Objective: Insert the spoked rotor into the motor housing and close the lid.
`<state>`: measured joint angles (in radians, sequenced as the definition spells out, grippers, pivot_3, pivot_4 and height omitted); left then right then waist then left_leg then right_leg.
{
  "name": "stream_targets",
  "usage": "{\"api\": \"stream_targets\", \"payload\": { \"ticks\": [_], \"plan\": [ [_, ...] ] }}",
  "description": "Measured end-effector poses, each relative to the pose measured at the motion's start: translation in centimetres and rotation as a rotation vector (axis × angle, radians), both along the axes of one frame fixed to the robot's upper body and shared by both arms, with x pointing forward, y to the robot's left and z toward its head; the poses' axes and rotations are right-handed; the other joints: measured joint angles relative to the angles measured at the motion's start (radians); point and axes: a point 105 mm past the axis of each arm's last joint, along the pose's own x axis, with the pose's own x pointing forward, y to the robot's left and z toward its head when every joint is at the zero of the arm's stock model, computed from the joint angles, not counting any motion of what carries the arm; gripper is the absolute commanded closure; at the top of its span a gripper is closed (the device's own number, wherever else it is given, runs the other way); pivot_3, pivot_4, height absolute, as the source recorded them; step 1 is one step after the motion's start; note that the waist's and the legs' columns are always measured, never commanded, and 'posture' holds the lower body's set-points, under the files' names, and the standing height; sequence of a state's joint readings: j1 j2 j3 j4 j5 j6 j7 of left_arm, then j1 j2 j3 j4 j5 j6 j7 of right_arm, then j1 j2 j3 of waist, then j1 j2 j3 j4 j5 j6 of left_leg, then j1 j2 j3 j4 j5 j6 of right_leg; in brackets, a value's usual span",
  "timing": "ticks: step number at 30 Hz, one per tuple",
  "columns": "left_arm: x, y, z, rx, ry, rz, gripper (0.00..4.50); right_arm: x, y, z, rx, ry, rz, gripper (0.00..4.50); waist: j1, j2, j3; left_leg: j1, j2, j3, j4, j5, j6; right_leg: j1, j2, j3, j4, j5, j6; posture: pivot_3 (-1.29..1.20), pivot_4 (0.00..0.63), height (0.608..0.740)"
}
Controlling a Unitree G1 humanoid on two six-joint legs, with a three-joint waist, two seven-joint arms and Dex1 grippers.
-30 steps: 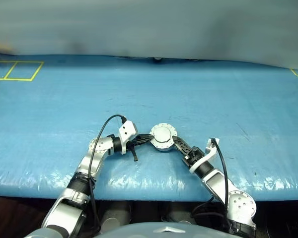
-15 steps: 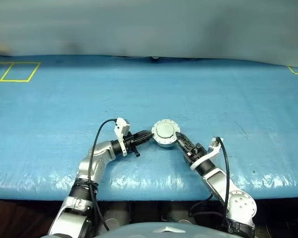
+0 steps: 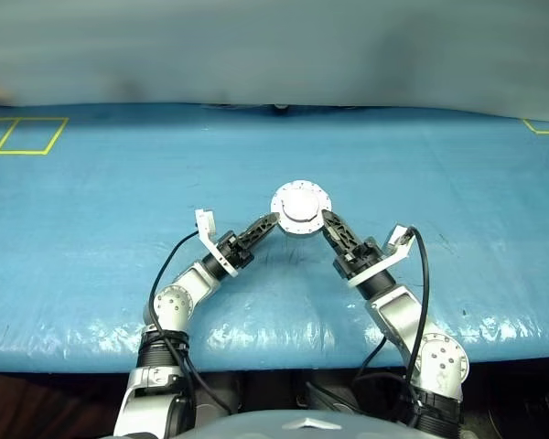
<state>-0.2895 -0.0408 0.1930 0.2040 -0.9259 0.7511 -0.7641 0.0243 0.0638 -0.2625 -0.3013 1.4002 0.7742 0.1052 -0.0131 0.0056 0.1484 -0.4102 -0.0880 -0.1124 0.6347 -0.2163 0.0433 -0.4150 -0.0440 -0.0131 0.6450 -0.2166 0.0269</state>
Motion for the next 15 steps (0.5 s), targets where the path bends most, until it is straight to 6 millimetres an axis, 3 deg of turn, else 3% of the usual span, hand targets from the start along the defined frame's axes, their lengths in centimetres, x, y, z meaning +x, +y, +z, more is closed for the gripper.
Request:
{"api": "stream_targets", "payload": {
  "ticks": [12,15],
  "plan": [
    [-0.9,-1.3,0.4,-0.104,0.081,-0.094,0.05,-0.7,1.9,-0.7,-0.026,0.026,0.081,3.36,0.002,0.0,0.0,-0.001,0.0,0.001,0.007,-0.001,0.001,0.001,0.001,0.001,0.001,0.001,0.001,0.0,0.15,0.74],
    [-1.0,-1.5,0.2,-0.119,0.088,-0.089,0.7,-0.7,1.9,-0.6,-0.032,0.021,0.082,3.36,0.001,0.0,0.0,-0.001,0.0,0.002,0.008,-0.001,0.002,0.001,0.001,0.002,0.001,0.002,0.002,0.0,0.15,0.74]
  ]
}}
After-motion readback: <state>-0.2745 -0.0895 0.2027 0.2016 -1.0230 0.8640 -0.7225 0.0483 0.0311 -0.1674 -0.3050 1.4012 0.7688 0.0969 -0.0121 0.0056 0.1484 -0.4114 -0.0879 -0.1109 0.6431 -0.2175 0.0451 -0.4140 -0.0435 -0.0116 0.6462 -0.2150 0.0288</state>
